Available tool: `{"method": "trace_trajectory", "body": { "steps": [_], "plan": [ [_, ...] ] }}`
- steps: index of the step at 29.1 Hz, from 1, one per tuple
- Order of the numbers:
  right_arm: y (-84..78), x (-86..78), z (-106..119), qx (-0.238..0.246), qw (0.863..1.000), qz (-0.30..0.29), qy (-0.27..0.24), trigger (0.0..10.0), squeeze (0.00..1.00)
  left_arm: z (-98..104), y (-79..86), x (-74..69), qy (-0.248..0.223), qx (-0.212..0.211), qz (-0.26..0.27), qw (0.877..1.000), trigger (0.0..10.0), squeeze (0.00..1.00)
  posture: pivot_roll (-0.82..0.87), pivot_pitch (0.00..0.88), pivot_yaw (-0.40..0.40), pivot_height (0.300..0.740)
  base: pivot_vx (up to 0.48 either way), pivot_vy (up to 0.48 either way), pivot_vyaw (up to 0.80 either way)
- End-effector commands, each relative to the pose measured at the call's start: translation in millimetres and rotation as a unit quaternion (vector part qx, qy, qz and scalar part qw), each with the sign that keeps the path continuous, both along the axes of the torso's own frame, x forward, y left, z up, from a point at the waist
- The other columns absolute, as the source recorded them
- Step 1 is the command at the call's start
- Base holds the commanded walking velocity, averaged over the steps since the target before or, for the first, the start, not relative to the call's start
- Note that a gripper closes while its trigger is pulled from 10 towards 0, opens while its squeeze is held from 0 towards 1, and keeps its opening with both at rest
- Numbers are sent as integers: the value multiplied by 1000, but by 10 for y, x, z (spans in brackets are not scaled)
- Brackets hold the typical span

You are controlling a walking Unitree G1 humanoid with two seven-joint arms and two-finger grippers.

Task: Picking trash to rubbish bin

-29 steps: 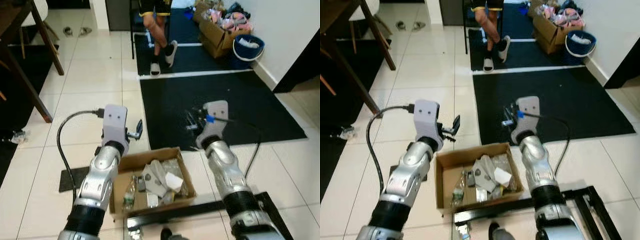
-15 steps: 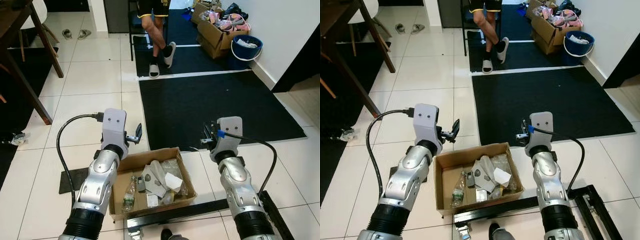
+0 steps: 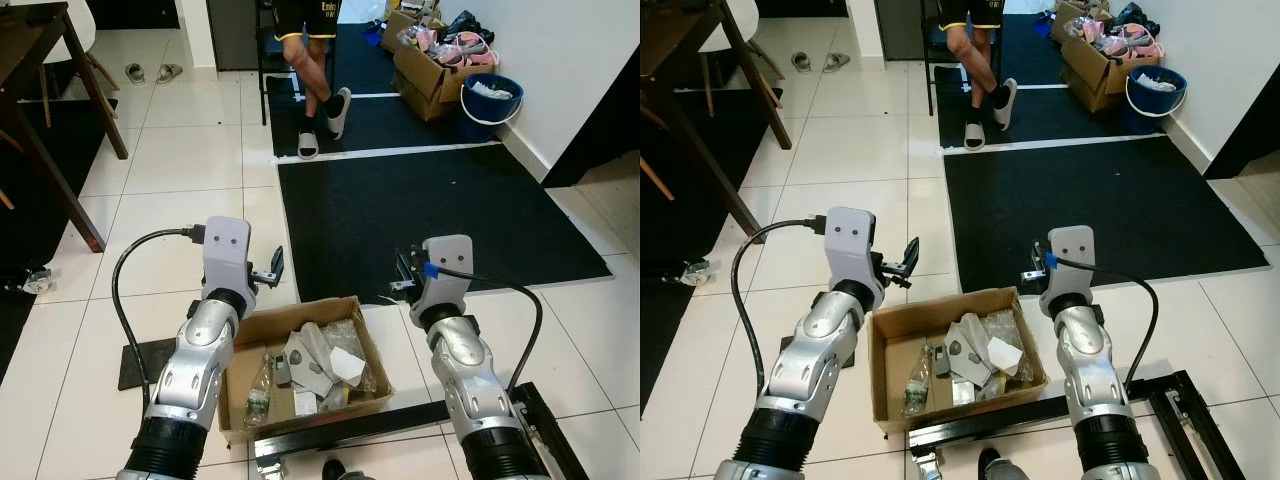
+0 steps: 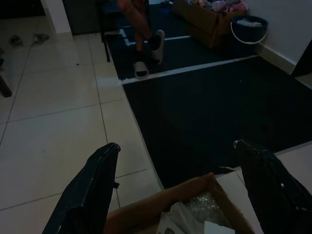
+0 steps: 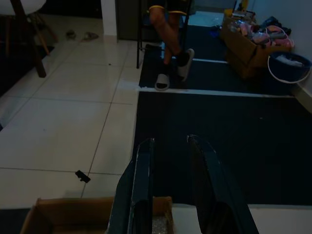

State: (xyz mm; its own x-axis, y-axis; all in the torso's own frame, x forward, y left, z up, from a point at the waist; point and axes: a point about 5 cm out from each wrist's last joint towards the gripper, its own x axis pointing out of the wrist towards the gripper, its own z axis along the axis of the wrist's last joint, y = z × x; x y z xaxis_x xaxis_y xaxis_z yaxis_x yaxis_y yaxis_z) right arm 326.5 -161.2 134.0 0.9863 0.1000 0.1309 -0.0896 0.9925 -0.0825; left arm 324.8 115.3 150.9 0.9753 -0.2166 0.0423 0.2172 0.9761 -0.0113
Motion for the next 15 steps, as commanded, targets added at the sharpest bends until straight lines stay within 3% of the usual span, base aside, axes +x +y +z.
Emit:
{"method": "trace_trajectory", "body": {
  "steps": [1,15],
  "plan": [
    [9,-36,-36,4,1000,1,8,10000,0,-27,10,-22,7,-3,-1,1000,10000,0,-33,135,17,740,-251,0,0],
    [23,-59,-43,5,1000,4,14,10000,0,-26,5,-18,8,-3,-6,1000,10000,0,-33,135,17,740,-260,0,0]
  ]
}}
